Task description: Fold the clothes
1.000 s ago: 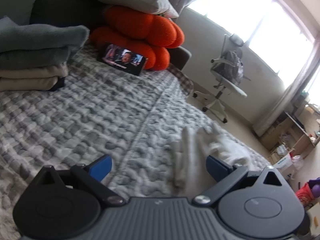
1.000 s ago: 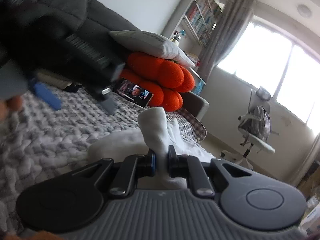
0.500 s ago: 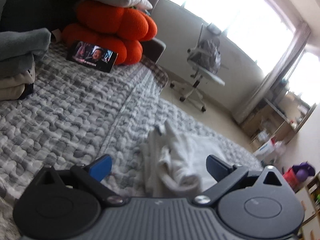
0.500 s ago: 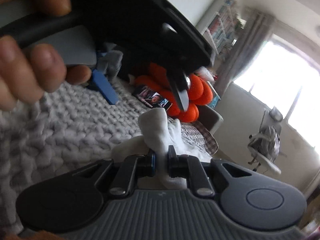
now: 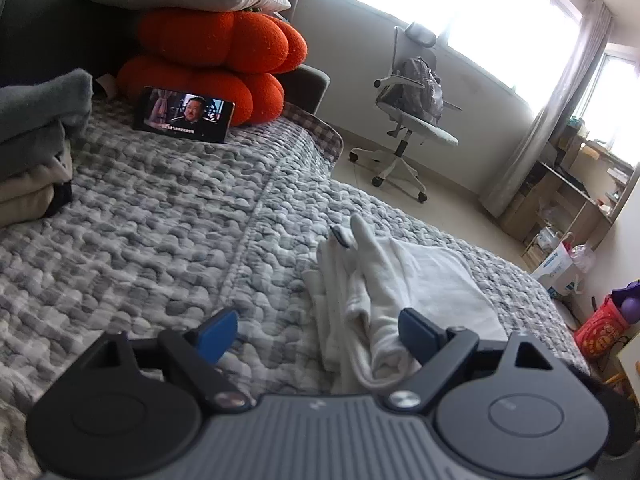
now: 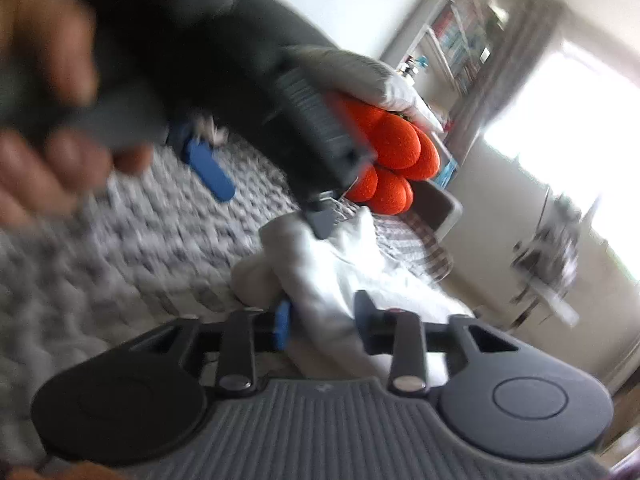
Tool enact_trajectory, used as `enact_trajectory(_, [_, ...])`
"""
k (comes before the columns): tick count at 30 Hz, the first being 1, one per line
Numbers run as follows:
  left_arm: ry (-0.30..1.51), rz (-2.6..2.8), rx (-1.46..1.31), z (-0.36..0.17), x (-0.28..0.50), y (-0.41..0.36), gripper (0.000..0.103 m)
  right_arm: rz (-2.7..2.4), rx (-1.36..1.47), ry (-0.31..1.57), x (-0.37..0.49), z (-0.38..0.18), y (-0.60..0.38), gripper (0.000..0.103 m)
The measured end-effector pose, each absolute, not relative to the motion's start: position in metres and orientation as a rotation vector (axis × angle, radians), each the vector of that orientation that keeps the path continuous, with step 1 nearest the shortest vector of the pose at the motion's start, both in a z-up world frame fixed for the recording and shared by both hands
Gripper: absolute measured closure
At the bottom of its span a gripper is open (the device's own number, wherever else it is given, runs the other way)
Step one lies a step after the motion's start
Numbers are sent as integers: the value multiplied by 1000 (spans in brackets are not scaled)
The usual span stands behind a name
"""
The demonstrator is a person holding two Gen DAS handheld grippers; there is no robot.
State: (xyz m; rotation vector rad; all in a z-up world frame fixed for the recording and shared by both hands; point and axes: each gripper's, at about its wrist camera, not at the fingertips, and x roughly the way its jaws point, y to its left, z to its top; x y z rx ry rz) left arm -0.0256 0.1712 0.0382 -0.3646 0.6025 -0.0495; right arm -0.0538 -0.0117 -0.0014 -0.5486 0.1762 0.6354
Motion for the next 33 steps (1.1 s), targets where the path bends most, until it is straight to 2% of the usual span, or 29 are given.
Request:
enact_trajectory(14, [624,-48,-239,25,-22,145,15,510,-196,286,-49,28,-88,54])
enact_trajectory(24, [544,-35,-146,35,-38,135,15,506,-272,343,-39,6,-68,57])
enact_trajectory(33, [531,-114,-170,39,-43,133,27,507,-287,360,-36,0,-69,56])
